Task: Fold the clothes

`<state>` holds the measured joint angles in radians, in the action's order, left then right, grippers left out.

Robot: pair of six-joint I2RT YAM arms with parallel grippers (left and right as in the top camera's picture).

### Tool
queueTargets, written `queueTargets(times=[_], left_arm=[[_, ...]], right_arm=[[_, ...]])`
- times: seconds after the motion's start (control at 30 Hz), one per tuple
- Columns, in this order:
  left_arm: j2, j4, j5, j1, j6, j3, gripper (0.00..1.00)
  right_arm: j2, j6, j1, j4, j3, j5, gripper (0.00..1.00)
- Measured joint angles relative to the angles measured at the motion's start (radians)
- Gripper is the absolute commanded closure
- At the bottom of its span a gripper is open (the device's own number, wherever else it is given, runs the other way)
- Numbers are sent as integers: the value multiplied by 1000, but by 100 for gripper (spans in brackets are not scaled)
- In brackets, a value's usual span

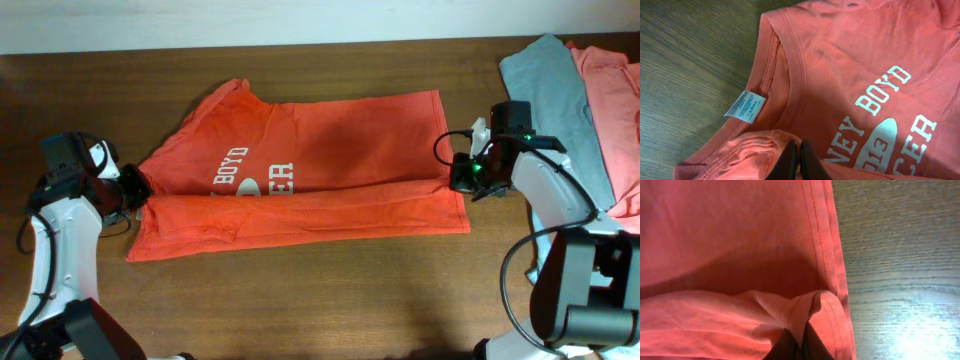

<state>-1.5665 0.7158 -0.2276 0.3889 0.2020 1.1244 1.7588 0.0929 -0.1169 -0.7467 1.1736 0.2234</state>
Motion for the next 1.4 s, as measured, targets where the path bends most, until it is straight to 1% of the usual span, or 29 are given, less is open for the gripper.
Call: queueTargets(times=[0.03, 0.07, 0.1, 0.13, 0.43, 0.57, 0.67, 0.93, 1.03, 1.13, 1.27, 1.33, 1.37, 1.4], left_arm=[[0, 0, 2, 0, -1, 0, 86], [0, 0, 5, 0, 0, 0, 80], [0, 0, 8, 0, -2, 0, 78], [0, 0, 15, 0, -4, 0, 77], [0, 25, 30, 0, -3, 0, 76], [0, 66, 34, 0, -3, 0, 76], [0, 92, 46, 0, -4, 0, 70], [0, 130, 64, 0, -5, 0, 69], [0, 131, 66, 0, -23, 0, 64], [0, 133, 57, 0, -42, 0, 62], [0, 139, 39, -7, -84, 5, 57], [1, 140, 35, -22, -103, 19, 51], [1, 140, 34, -34, -114, 32, 49], [3, 132, 32, -52, -130, 48, 44]], right_arm=[[5, 1, 0, 4, 0, 0, 80], [9, 0, 0, 10, 0, -1, 73], [12, 3, 0, 18, 0, -4, 59], [13, 3, 0, 24, 0, -5, 54], [13, -6, 0, 9, 0, -54, 54], [13, -6, 0, -55, 0, -61, 51], [13, -7, 0, -97, 0, -65, 49], [13, 12, 0, -177, 0, -104, 47], [11, 16, 0, -198, 0, -111, 45], [-10, 21, 0, -220, 0, -114, 43], [-106, 30, 0, -238, 0, -119, 37], [-162, 33, 0, -237, 0, -119, 30], [-196, 32, 0, -234, 0, -118, 28], [-227, 33, 0, -227, 0, -118, 27]])
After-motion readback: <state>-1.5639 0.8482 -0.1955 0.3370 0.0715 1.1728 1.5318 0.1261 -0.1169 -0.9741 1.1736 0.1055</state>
